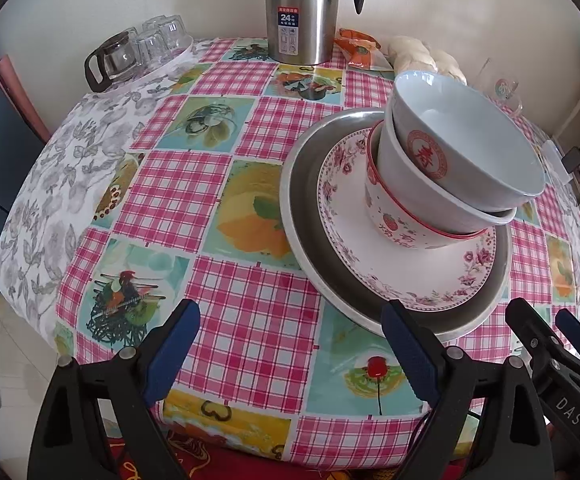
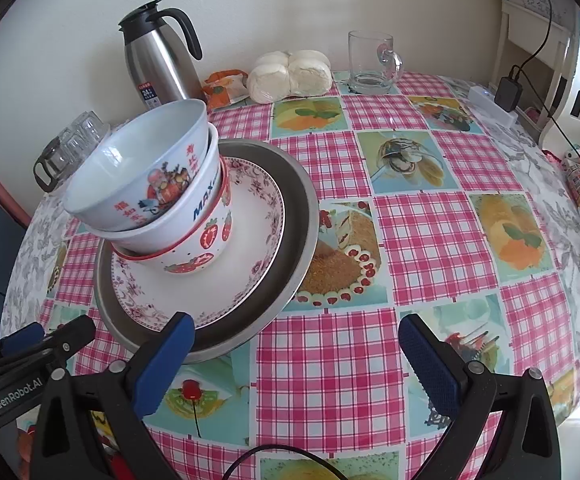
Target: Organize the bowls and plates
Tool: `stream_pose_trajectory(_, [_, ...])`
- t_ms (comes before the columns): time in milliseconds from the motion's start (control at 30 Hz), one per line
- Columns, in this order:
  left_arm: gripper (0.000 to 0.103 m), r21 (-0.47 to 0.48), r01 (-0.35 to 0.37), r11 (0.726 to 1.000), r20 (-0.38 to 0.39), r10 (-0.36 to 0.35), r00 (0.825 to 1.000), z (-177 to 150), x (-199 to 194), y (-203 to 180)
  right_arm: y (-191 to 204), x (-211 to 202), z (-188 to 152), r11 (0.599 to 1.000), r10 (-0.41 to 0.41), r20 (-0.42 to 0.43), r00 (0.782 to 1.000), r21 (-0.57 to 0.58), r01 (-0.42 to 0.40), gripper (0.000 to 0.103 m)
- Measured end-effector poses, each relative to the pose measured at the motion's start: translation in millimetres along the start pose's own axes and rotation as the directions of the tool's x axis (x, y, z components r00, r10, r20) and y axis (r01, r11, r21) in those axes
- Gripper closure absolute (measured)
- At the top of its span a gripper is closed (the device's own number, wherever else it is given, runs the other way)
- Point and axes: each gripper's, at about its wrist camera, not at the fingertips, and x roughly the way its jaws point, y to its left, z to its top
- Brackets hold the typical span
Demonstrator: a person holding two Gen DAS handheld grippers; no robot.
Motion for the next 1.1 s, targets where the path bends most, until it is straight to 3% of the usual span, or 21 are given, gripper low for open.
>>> stream_pose_trajectory(1100, [0.011,-0.030,-0.043,0.999,-0.024,0.042,0.999,1.1,2.7,4.2,-3.1,5.2,0.1,1.000,-0.014,-0.031,0.999,-0.005,0.014,0.000])
